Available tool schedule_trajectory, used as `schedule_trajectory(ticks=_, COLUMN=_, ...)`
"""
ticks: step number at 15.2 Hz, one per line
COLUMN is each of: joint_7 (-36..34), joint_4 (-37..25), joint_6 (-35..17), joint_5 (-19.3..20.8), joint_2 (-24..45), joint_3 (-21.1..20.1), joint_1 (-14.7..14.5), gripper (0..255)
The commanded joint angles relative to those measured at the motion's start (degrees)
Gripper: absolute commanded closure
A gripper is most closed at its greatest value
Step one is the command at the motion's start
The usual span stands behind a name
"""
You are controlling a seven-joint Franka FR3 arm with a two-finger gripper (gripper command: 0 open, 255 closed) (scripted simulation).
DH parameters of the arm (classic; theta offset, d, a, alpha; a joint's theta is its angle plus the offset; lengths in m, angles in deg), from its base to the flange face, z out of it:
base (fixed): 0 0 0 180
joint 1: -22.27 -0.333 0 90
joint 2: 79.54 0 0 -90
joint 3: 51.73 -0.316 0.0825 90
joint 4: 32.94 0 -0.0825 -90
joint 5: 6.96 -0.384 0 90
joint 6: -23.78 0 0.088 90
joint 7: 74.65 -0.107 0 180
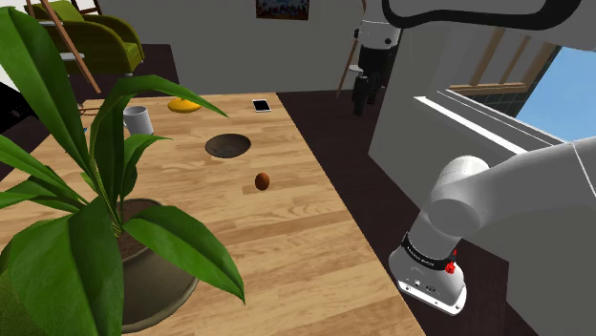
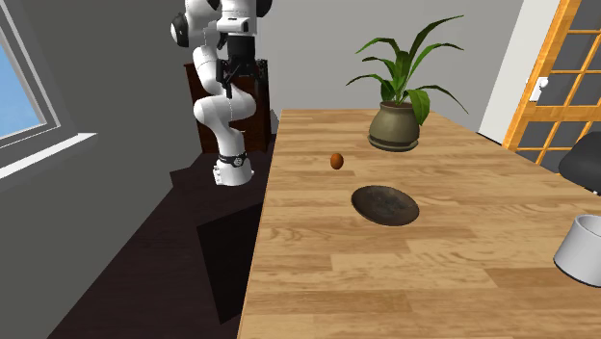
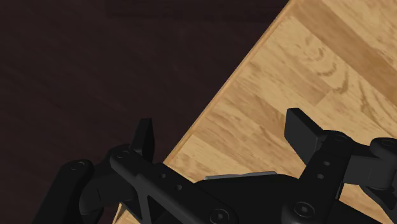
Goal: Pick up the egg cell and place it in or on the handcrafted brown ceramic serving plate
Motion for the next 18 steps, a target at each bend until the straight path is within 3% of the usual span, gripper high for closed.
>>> schedule_trajectory(ticks=1, joint_7=0.00, joint_4=0.00, joint_6=0.00, joint_5=0.00, joint_2=0.00, joint_3=0.00, joint_1=0.00, gripper=0)
schedule_trajectory(ticks=10, joint_7=-7.94, joint_4=6.83, joint_6=-16.13, joint_5=-4.48, joint_2=5.95, joint_3=-7.58, joint_1=-3.74, gripper=0)
schedule_trajectory(ticks=18, joint_7=-15.24, joint_4=7.60, joint_6=-30.73, joint_5=-5.93, joint_2=16.72, joint_3=-14.69, joint_1=-6.20, gripper=0)
